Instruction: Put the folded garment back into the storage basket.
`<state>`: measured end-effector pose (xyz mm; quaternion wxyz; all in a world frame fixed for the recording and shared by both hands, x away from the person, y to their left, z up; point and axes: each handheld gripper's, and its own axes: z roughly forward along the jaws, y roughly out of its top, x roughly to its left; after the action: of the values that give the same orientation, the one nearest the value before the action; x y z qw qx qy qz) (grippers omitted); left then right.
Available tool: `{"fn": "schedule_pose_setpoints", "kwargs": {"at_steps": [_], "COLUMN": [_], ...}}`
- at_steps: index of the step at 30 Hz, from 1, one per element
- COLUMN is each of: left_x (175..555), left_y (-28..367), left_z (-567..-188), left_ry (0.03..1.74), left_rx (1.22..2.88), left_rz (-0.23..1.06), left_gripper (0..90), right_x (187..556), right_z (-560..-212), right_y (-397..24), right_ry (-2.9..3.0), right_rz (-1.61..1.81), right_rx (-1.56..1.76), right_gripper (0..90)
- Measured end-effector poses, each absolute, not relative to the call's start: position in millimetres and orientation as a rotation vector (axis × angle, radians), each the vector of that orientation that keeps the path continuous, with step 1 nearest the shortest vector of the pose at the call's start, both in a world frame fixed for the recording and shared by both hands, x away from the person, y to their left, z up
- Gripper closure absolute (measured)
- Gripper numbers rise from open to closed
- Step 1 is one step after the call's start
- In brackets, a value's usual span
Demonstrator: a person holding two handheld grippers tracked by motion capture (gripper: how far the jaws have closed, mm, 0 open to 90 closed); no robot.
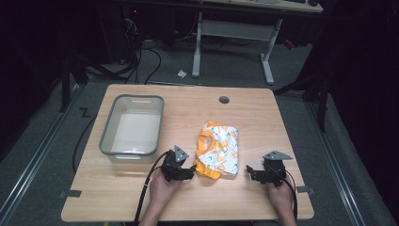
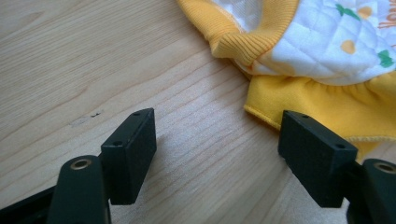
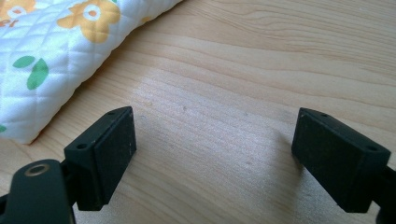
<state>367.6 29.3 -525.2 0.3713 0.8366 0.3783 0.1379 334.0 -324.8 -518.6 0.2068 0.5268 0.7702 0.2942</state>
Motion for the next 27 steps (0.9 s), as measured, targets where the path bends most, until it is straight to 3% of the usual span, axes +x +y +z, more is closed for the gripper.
{"fn": "schedule_pose_setpoints", "kwargs": {"at_steps": [27], "left_x": [368.9], "left_y": [28.7], "left_z": [-525.3], "left_ry": [0.958], "left_rx": [2.157], "left_rz": [0.344], "left_gripper": [24.6], "right_x": [333.8], "right_z": [-518.6], "right_y": [-324.4], "right_ry": [2.148], "right_rz": [0.822], "right_rx": [1.462], "right_gripper": [13.8]}}
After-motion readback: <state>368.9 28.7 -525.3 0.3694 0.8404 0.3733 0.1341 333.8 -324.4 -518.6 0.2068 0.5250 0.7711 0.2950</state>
